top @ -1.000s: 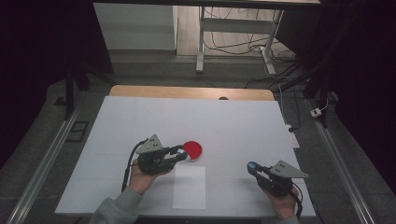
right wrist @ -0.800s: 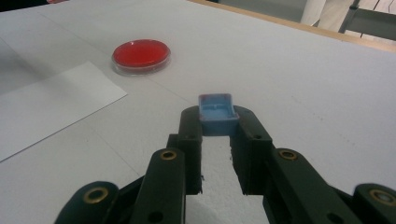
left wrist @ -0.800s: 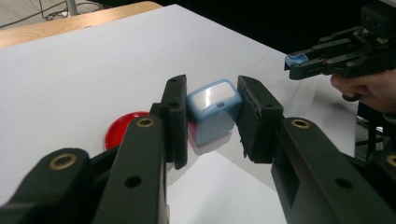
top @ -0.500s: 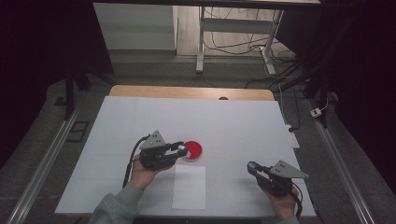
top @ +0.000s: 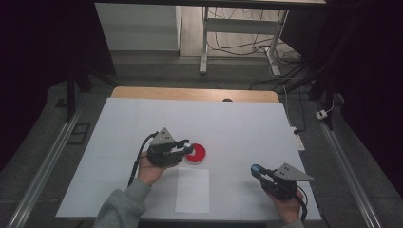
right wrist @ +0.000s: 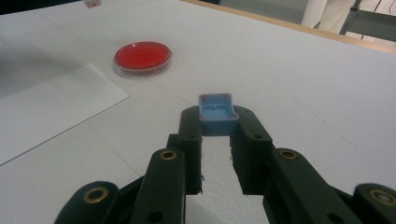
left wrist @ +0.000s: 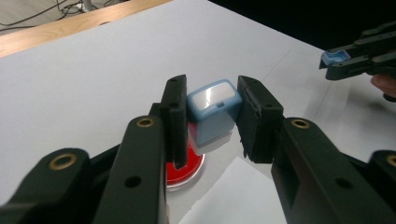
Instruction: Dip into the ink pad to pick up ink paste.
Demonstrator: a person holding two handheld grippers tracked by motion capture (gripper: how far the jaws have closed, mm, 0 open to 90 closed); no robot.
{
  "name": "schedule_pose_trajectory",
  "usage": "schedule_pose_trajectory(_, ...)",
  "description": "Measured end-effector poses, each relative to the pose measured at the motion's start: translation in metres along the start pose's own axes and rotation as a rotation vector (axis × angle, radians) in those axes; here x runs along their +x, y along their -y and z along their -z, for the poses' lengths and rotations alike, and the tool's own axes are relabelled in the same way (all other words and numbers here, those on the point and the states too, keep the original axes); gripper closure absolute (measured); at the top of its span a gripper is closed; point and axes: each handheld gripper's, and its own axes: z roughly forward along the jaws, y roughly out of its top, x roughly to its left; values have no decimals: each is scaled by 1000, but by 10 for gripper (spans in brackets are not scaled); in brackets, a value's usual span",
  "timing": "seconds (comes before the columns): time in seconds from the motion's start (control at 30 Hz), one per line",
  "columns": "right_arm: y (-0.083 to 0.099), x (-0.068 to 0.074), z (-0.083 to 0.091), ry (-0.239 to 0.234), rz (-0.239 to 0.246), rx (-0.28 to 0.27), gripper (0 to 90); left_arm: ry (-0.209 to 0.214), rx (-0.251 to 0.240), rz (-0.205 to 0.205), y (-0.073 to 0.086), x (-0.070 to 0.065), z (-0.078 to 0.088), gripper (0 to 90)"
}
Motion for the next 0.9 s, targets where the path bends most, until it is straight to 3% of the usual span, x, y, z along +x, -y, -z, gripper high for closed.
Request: schedule_pose_trajectory(0.9,1,-1,-1,0,-9,5,739,-54,94,6,1,16,-40,656)
